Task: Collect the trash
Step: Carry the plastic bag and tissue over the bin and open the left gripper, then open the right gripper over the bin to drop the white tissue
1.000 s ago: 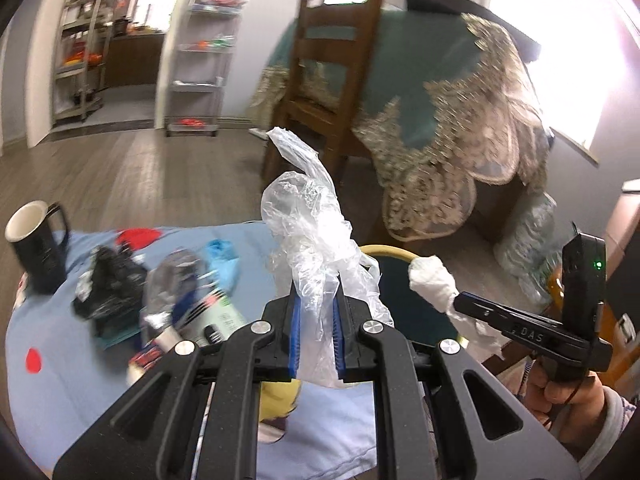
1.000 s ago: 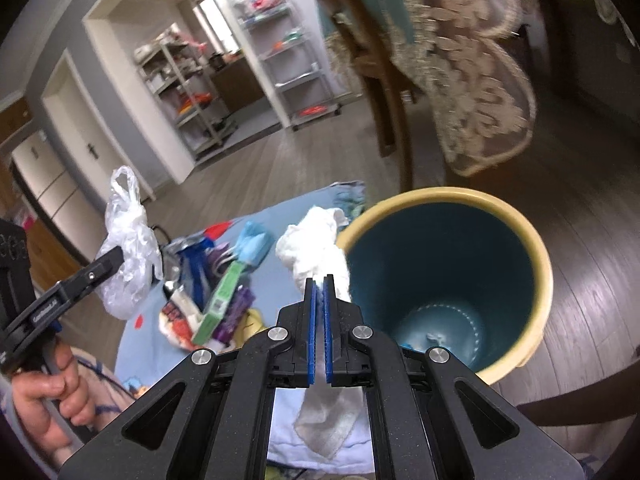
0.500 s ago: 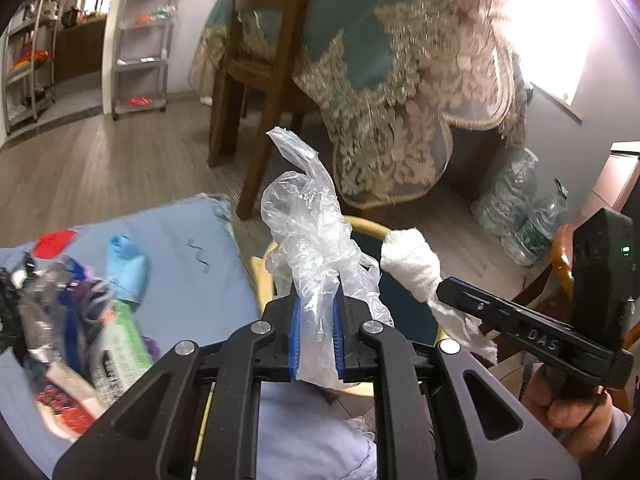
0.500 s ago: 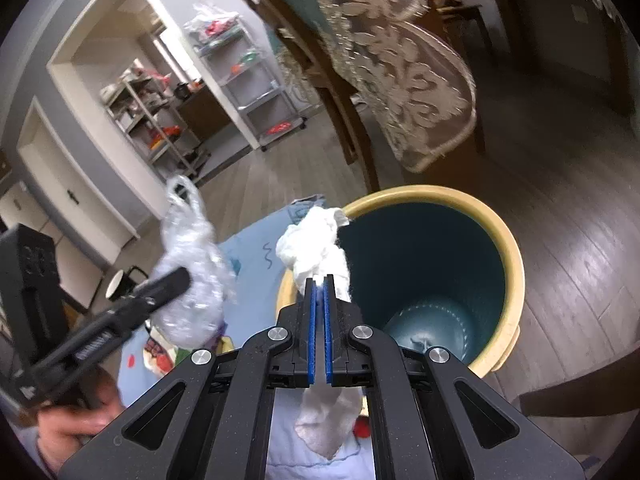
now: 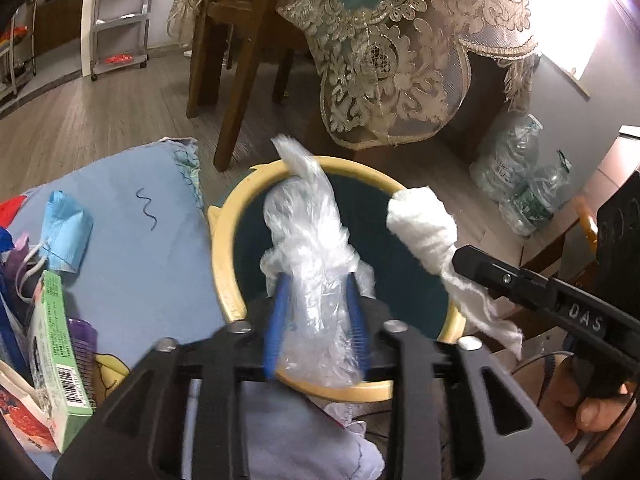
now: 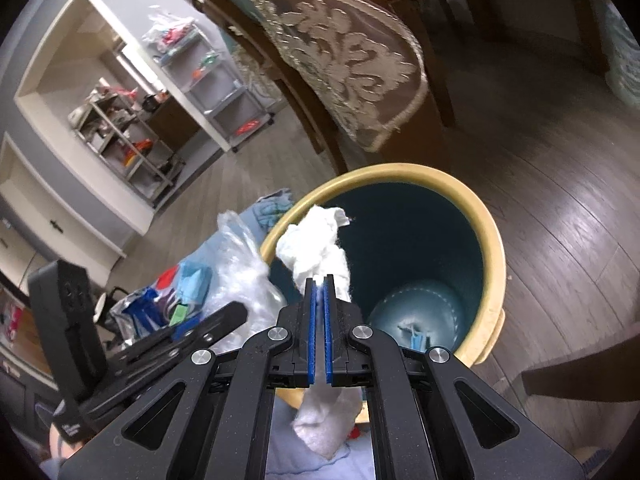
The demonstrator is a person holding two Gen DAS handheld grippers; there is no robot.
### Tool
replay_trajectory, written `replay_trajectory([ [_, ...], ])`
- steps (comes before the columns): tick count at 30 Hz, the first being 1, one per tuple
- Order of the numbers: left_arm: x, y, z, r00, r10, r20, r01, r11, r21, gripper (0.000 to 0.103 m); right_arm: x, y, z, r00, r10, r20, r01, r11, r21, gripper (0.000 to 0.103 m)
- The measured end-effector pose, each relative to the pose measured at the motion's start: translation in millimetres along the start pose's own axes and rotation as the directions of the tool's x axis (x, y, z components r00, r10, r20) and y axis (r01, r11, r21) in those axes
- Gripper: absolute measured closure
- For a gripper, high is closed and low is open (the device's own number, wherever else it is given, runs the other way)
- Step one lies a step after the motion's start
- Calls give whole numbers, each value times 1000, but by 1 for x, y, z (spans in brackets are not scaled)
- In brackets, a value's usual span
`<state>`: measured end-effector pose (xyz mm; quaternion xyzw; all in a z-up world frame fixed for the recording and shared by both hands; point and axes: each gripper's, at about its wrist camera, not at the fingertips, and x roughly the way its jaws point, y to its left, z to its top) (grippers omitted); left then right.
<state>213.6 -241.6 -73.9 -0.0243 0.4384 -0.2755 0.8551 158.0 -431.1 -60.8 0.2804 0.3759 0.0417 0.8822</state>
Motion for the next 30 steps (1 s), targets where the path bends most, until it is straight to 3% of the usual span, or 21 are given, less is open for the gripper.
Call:
replay_trajectory([
  [3, -6, 5, 1, 999, 21, 25, -20, 1000, -10, 49, 3, -4, 1, 1000, -15, -5, 16, 1000, 22, 95],
  [14, -36, 22, -2, 996, 49, 77, -45, 998, -52, 36, 0, -2, -1, 1000, -27, 5, 27, 1000, 5, 74],
  [16, -42, 22, -3, 995, 54, 89, -50, 998, -47, 34, 0, 0, -2, 999, -31, 9, 31, 1000, -5, 63],
  [21, -63, 30, -5, 989, 84, 122, -80, 996, -42, 27, -4, 6, -4, 999, -35, 19, 36, 999, -26, 52],
  [30, -110, 62, -15, 975, 154, 161, -145, 987, -67, 22, -5, 16, -6, 999, -40, 28, 42, 997, -69, 48],
])
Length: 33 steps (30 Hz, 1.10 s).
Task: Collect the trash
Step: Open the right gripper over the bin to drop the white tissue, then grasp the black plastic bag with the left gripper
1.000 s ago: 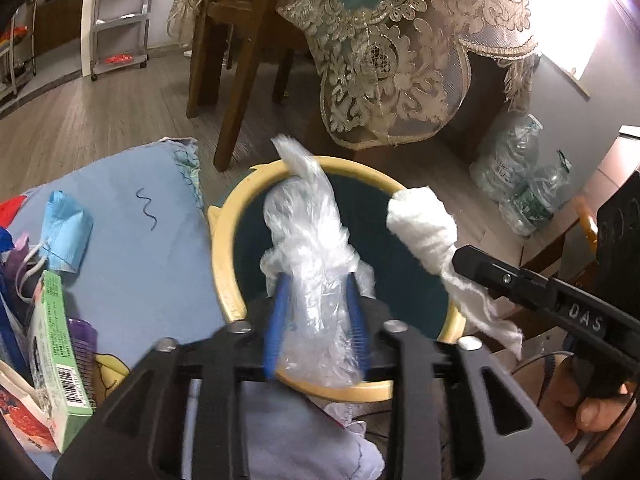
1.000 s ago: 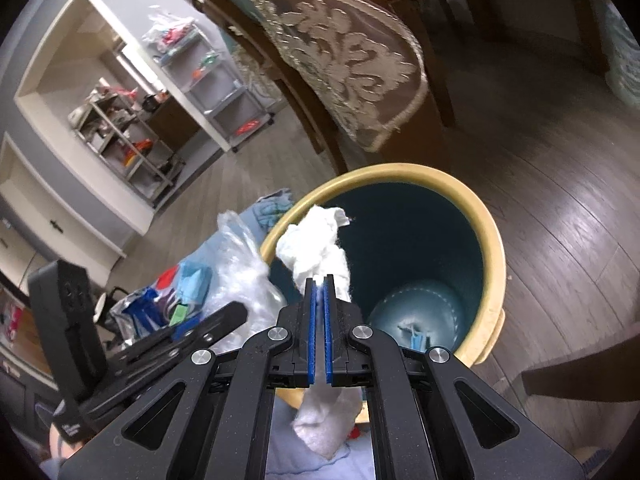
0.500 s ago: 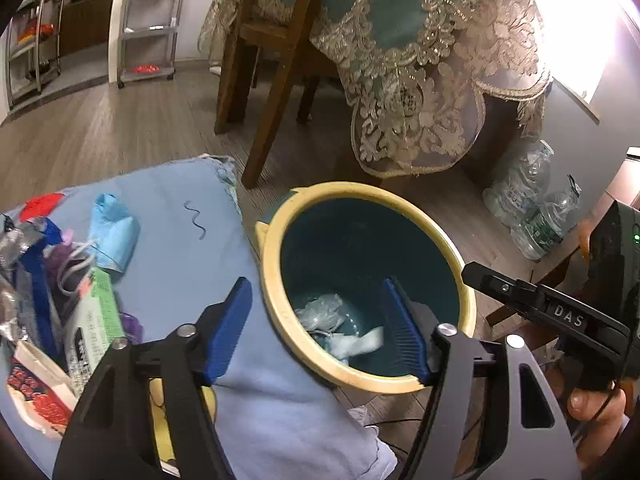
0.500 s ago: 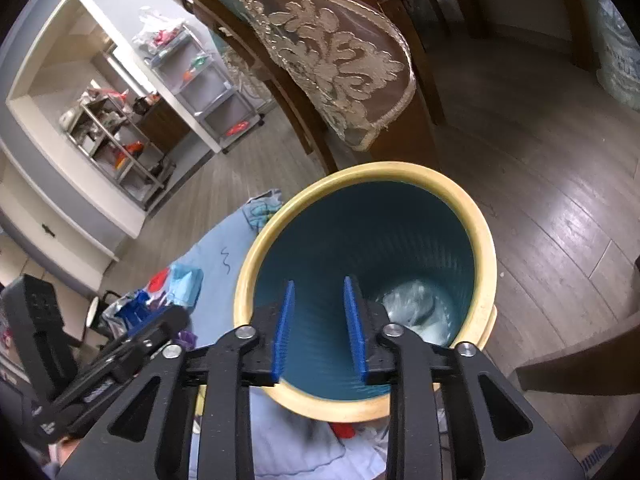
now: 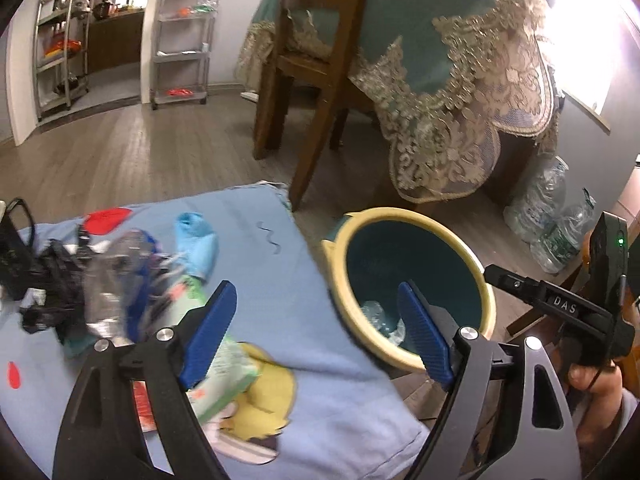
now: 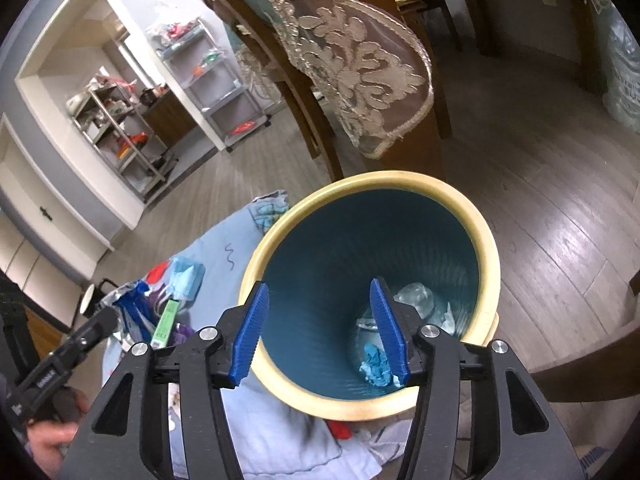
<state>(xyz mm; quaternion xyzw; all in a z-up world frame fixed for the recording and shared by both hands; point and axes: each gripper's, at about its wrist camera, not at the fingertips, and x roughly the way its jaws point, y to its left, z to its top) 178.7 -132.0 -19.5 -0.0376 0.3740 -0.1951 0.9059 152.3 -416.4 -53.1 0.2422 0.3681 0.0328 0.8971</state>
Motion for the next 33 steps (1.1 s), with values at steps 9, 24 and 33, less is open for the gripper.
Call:
replay_trajectory([
  [9, -38, 62, -4, 996, 88, 19, -86, 994, -65, 21, 1, 22, -5, 1000, 11, -15, -13, 997, -78, 39],
  [24, -54, 184, -9, 967, 254, -24, -250, 926, -284, 6, 13, 69, -23, 998, -15, -63, 1, 974, -227, 10],
  [33, -31, 205, 2, 979, 204, -1, -191, 917, -350, 6, 33, 109, -24, 995, -7, -102, -24, 955, -294, 9],
])
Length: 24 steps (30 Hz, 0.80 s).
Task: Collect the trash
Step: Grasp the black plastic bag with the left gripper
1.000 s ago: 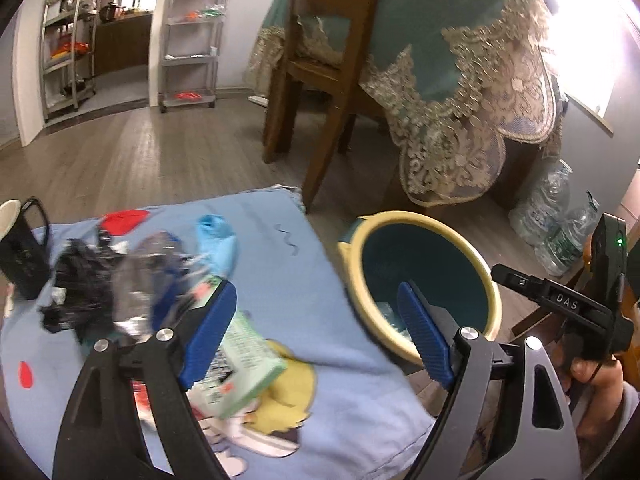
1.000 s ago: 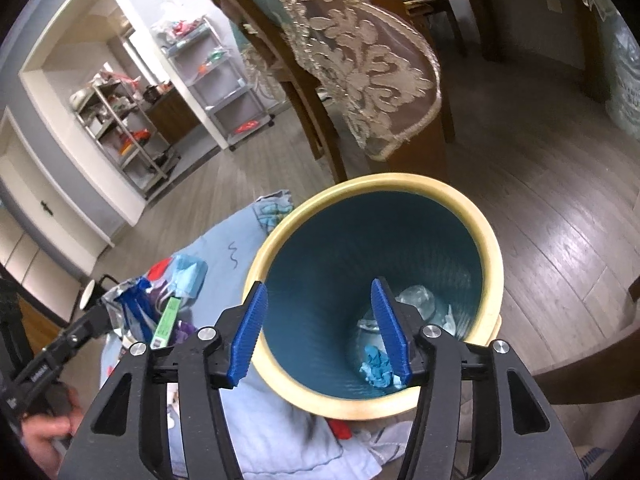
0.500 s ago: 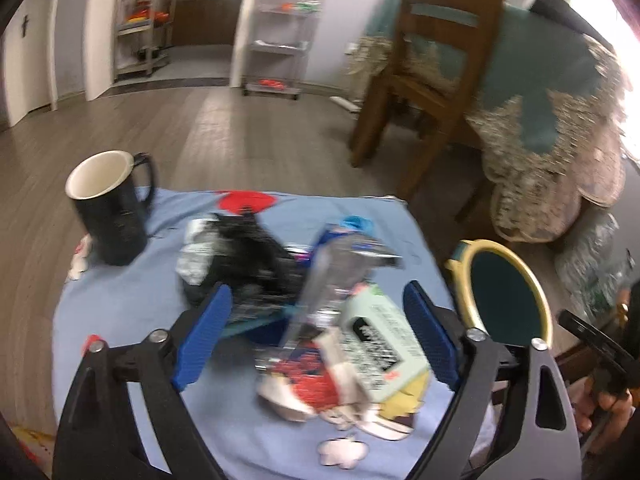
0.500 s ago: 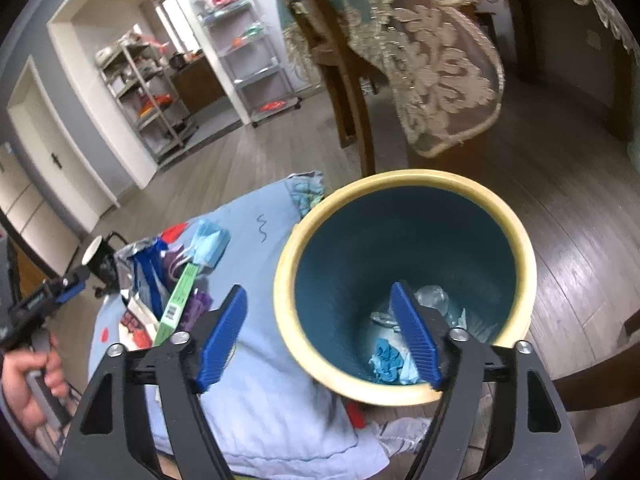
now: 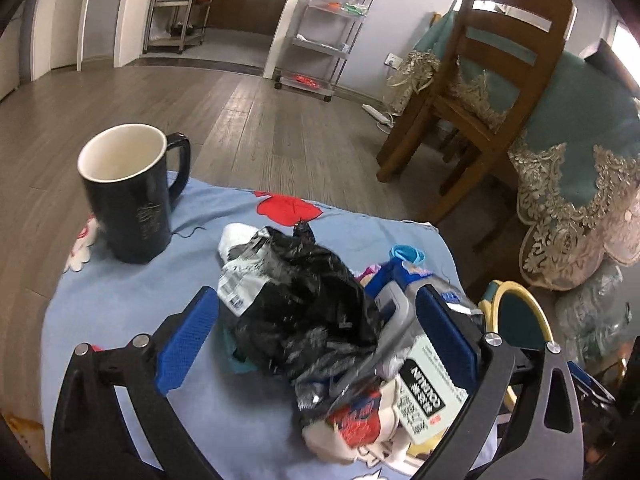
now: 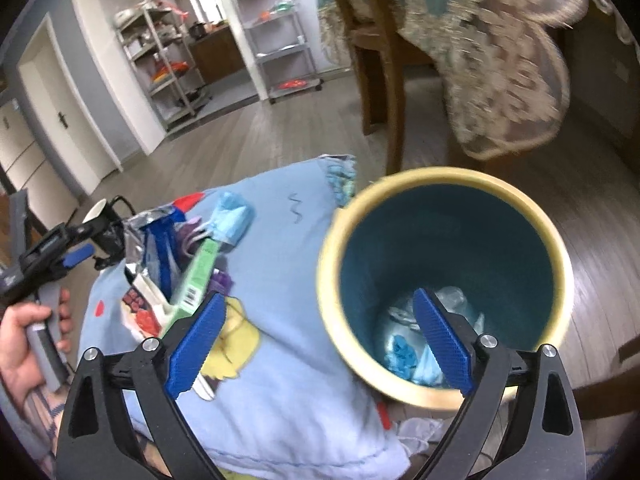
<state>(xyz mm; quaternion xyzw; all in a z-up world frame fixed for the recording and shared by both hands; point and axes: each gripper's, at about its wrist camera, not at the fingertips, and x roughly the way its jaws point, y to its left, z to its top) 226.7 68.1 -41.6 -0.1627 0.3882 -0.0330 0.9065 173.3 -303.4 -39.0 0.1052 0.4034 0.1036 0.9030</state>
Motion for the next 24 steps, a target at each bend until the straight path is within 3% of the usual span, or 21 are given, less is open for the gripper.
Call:
replay_trajectory([
  [5, 17, 3, 6, 999, -26, -39, 25, 999, -28, 6, 24, 31, 24, 999, 34, -27, -35, 998, -47, 9],
  [8, 24, 9, 6, 998, -36, -60, 33, 998, -61, 14, 48, 47, 42, 997, 40, -63, -44, 997, -56, 9],
  [12, 32, 14, 5, 995, -14, -99, 7, 998, -66, 62, 80, 62, 60, 993, 39, -111, -44, 998, -46, 9],
  [15, 31, 20, 5, 995, -17, -100, 8, 996, -87, 82, 107, 70, 71, 987, 47, -157, -54, 998, -35, 9],
  [24, 12, 30, 14, 995, -91, -29, 85, 982, -167, 89, 168, 83, 95, 965, 78, -250, -78, 997, 11, 9],
])
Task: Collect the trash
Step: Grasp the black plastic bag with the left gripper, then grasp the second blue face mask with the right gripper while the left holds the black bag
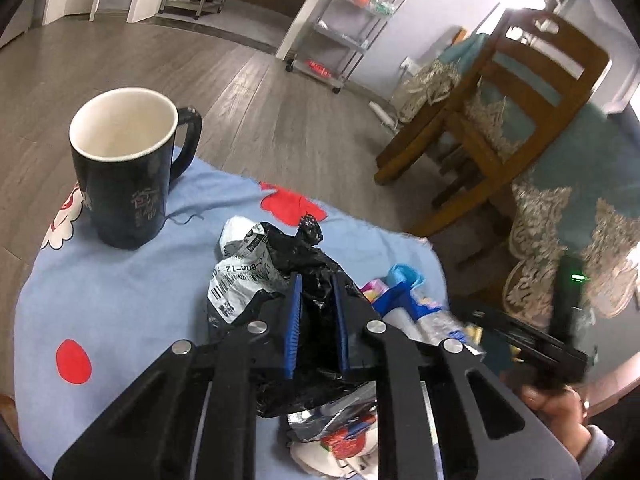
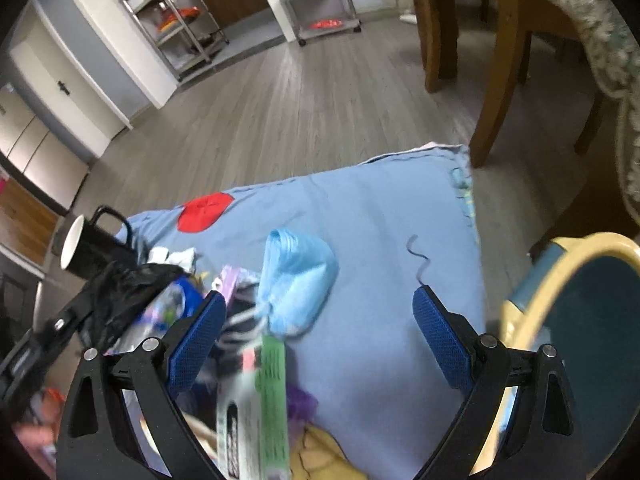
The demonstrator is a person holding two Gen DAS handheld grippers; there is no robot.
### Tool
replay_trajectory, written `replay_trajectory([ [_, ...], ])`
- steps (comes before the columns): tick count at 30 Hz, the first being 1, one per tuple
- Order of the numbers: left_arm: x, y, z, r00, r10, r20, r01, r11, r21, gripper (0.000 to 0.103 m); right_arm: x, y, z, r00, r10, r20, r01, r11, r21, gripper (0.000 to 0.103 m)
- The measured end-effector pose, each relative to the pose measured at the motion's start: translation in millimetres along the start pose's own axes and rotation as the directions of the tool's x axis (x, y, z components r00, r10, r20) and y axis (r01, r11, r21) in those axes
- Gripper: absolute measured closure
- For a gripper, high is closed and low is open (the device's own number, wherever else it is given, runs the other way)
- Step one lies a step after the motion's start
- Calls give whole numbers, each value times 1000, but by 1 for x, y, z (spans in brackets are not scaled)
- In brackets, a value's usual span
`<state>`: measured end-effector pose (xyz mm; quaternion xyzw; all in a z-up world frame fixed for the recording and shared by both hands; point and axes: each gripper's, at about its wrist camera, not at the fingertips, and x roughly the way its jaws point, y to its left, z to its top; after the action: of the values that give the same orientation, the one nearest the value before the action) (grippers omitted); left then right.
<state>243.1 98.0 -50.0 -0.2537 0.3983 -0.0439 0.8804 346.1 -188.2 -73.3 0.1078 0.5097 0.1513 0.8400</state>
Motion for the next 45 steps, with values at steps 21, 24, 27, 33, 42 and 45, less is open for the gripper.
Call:
replay_trajectory([
  [21, -24, -6, 18, 973, -130, 189, 142, 989, -51, 89, 24, -18, 15, 996, 90, -15, -87, 990, 113, 79],
  [24, -26, -13, 18, 970, -137, 201, 148, 988, -36, 89, 2, -26, 17, 996, 88, 28, -91, 990, 109, 79],
  [27, -30, -23, 19, 965, -147, 218, 156, 988, -23, 89, -27, -34, 11, 992, 98, 75, -105, 990, 96, 79],
  [33, -43, -51, 16, 948, -168, 272, 164, 986, 37, 89, -86, -52, -12, 979, 121, 163, -134, 988, 72, 79],
  [42, -56, -96, 5, 928, -221, 301, 186, 972, 140, 89, -151, -74, -39, 944, 161, 287, -192, 978, 85, 79],
  [45, -53, -108, 1, 929, -232, 288, 192, 968, 160, 89, -162, -87, -45, 934, 165, 318, -210, 971, 115, 79],
])
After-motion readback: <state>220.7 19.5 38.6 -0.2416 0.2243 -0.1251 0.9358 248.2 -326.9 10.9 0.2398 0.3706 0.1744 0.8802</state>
